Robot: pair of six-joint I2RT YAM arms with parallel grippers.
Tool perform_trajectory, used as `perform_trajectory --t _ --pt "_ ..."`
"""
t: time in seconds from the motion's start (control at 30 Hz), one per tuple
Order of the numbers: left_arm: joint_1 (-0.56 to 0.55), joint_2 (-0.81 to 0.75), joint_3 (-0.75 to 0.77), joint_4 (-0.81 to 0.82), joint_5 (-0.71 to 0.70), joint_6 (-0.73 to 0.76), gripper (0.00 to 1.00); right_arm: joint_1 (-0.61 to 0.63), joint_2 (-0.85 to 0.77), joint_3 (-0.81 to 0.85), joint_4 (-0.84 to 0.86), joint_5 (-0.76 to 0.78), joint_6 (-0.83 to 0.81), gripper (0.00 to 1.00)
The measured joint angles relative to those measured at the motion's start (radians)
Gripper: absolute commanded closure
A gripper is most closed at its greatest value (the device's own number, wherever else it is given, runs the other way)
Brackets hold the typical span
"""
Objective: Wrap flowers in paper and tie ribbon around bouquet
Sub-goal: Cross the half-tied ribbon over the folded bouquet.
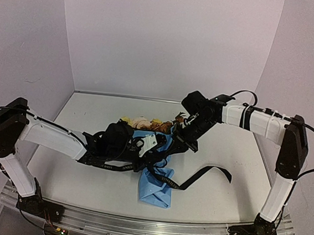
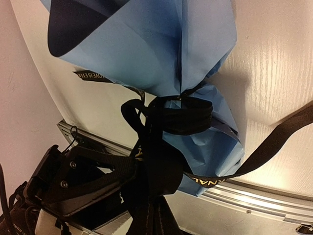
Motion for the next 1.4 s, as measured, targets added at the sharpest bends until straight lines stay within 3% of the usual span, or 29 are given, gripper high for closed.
perform_trajectory --t 0.17,0.43,0.6,0.87,1.23,1.4 --pt "0.0 0.009 0.0 0.025 -0.012 -0.048 1.0 0.001 -0.008 -0.037 0.022 0.032 -0.033 0.73" --pt "0.001 -0.007 -0.06 0.12 -0.106 -0.192 1.0 0.003 -0.231 -0.292 0.136 0.141 -0.216 0.58" --pt "0.002 -0.017 -0.087 0.161 -0.163 -0.271 1.0 0.033 -0.408 -0.506 0.292 0.199 -0.4 0.55" --pt "0.003 -0.024 -0.139 0.226 -0.196 -0.364 1.0 0.146 -0.428 -0.762 0.516 0.239 -0.707 0.53" --pt "0.005 -0.09 -0.183 0.231 -0.211 -0.38 1.0 0.206 -0.349 -0.785 0.719 0.303 -0.897 0.48" --pt "0.018 -0.097 -0.184 0.231 -0.211 -0.385 1.0 0.217 -0.327 -0.785 0.73 0.314 -0.952 0.53"
